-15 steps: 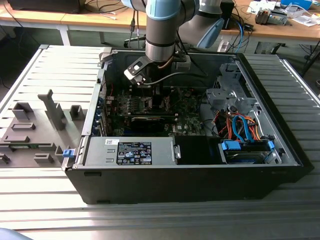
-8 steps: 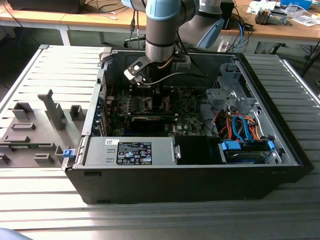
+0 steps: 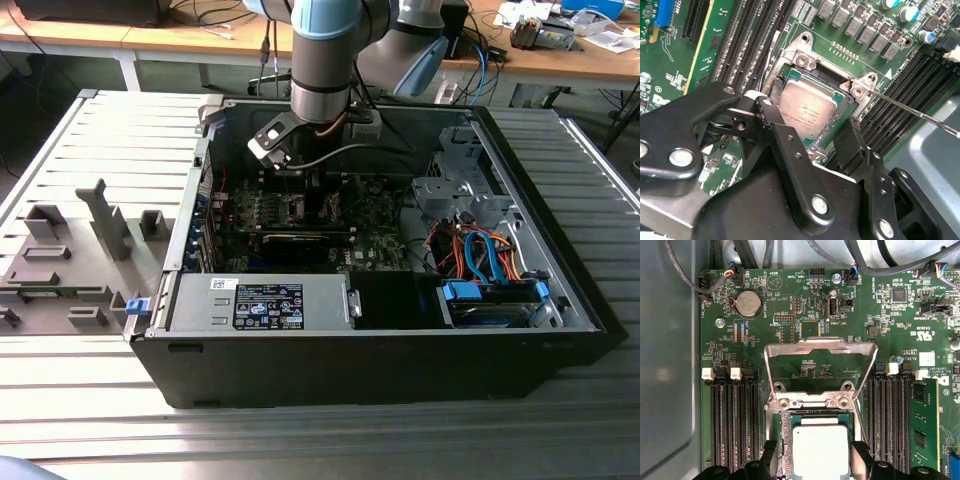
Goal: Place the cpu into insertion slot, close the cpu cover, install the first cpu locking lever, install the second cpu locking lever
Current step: 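Place the cpu into insertion slot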
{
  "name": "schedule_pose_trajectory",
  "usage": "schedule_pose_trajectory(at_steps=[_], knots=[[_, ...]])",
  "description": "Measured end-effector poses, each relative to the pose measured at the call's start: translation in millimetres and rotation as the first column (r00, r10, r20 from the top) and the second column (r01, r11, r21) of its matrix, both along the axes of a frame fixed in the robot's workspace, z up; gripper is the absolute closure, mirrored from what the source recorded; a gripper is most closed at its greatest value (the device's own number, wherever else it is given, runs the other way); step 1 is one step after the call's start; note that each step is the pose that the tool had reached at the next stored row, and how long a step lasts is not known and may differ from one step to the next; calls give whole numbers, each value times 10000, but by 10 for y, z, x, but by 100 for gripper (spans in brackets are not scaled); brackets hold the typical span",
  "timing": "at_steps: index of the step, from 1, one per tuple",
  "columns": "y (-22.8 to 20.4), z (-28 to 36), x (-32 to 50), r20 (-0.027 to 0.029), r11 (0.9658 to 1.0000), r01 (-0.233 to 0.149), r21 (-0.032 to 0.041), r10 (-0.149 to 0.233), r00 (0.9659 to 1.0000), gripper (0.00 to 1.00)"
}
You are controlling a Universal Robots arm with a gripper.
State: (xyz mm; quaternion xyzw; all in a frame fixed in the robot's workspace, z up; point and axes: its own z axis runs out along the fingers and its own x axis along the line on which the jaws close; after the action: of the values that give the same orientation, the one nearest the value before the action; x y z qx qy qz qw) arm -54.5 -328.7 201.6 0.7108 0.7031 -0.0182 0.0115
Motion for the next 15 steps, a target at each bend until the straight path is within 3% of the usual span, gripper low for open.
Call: schedule_pose_trajectory(at_steps=[4, 6, 15], knots=[[0, 72, 0, 0, 10000, -1, 13, 1, 10000, 32], [1, 75, 0, 1, 10000, 0, 20, 0, 10000, 32], [-11, 11, 5, -57, 10000, -12, 16, 12, 10000, 32]])
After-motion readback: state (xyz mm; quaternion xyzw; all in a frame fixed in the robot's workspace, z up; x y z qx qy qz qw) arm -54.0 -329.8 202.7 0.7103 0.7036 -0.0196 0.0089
